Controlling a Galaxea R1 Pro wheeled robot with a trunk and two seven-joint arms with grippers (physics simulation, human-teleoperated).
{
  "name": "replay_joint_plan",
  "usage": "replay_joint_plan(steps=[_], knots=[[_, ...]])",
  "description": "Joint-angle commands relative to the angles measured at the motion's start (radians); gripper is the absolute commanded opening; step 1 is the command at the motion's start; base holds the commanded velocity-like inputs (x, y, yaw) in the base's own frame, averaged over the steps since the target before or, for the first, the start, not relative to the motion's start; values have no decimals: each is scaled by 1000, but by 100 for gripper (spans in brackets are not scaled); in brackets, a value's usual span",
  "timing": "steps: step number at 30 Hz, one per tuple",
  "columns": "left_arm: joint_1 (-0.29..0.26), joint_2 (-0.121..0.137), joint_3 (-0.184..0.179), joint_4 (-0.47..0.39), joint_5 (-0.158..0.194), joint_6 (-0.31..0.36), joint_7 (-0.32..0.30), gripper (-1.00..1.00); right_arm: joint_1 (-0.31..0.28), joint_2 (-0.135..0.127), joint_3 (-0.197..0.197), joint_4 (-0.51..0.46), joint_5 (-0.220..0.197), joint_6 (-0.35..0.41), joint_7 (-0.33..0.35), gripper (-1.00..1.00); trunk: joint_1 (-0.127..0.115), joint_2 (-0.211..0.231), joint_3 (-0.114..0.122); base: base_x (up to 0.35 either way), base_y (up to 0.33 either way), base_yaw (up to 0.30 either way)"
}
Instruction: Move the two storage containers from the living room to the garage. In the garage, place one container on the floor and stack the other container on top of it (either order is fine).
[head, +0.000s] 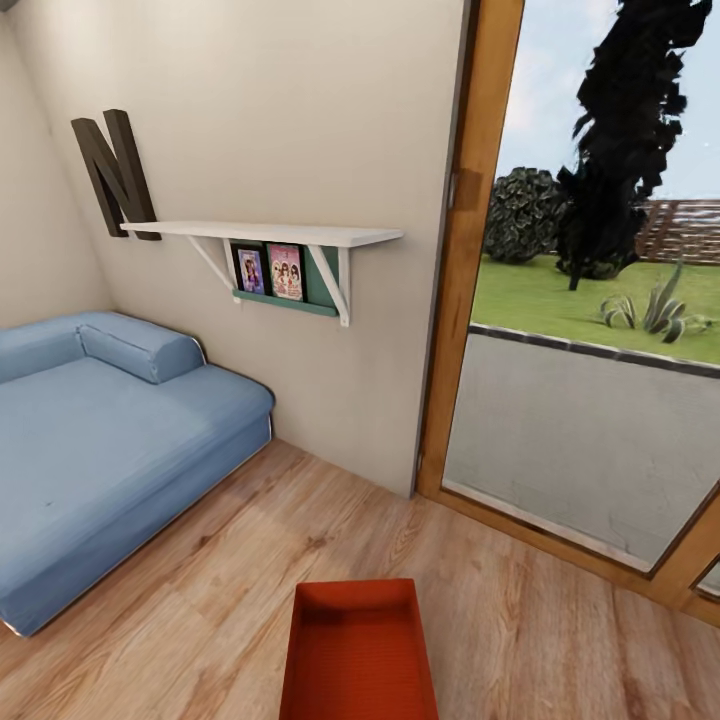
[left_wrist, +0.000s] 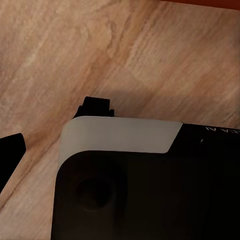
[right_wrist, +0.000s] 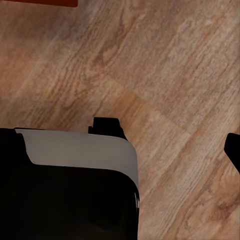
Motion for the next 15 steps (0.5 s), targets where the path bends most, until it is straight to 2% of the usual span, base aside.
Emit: replay_joint_plan(steps=[1,15], knots=[[0,0,2,0,9,0,-1,100,-1,1,8,3,-10,-6,-1,100,0,0,-1,0,0,0],[0,0,2,0,9,0,-1,100,-1,1,8,3,-10,-6,-1,100,0,0,-1,0,0,0]])
